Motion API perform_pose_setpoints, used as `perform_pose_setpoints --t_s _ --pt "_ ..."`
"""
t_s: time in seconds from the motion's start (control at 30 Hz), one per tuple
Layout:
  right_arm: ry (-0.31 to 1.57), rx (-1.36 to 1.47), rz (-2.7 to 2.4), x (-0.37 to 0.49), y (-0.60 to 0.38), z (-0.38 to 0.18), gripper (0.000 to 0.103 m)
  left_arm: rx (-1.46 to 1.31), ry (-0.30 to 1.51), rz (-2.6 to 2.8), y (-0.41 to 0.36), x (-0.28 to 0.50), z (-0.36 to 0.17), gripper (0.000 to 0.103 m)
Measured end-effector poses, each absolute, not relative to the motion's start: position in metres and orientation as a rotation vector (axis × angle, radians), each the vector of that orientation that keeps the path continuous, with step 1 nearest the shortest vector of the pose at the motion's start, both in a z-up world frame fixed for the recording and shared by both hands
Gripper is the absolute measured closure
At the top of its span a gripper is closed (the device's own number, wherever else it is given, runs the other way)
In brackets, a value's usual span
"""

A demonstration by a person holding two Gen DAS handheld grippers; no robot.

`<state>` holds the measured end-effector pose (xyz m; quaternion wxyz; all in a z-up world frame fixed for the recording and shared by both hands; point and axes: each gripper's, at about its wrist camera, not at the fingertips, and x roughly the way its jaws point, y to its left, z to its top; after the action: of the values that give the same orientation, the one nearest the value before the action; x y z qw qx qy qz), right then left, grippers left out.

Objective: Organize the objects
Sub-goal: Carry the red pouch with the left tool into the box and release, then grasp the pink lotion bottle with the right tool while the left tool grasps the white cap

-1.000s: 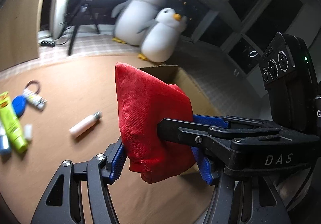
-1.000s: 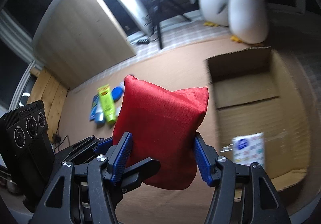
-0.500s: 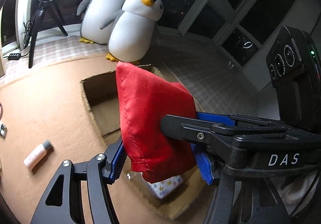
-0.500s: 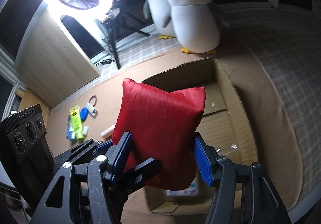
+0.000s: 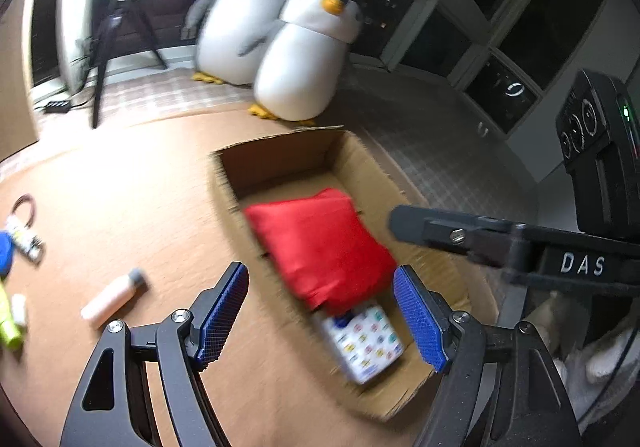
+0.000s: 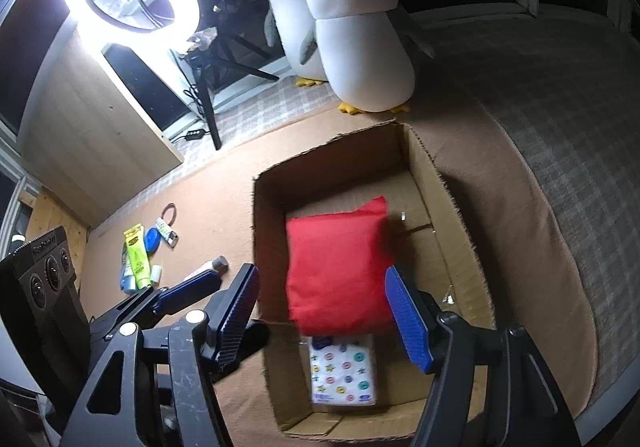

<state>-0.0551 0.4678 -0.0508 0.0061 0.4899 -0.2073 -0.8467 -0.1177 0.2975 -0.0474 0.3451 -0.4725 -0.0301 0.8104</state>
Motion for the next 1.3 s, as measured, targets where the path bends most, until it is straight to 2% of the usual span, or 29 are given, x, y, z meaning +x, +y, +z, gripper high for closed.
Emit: perform_pose_setpoints --t_s 0.23,0.33,0.4,0.73,0.87,1.0,1.3 --pt "-0.533 1.448 -2.727 -0.039 0.436 -0.025 0.040 -1.231 -0.031 2.219 0.216 -0.111 -0.021 0.025" --pt "-0.487 1.378 -2.769 -0.036 0.420 -0.007 0.035 -1.232 0.017 2.313 0.180 -0.112 -0.008 0.025" --pt "-0.476 1.354 -2.754 -0.039 0.409 0.000 0.027 -1.248 0.018 2.352 0.158 -0.118 -0.005 0.025" --pt "-0.452 1.451 -2.608 -0.071 0.349 -0.019 0.025 -1.408 -0.096 2.441 0.076 -0.165 -0.033 0.027" --pt "-0.492 1.509 -2.540 -0.086 0.330 -0.038 0.025 -1.474 -0.112 2.409 0.067 -0.191 -0.052 0.038" --pt "-0.545 1.562 -2.498 -0.101 0.318 -0.058 0.025 -1.558 -0.052 2.355 0.072 -0.211 -0.077 0.053" --pt "-0.624 1.649 -2.427 -0.118 0.311 -0.088 0.026 -1.673 0.007 2.284 0.072 -0.233 -0.115 0.065"
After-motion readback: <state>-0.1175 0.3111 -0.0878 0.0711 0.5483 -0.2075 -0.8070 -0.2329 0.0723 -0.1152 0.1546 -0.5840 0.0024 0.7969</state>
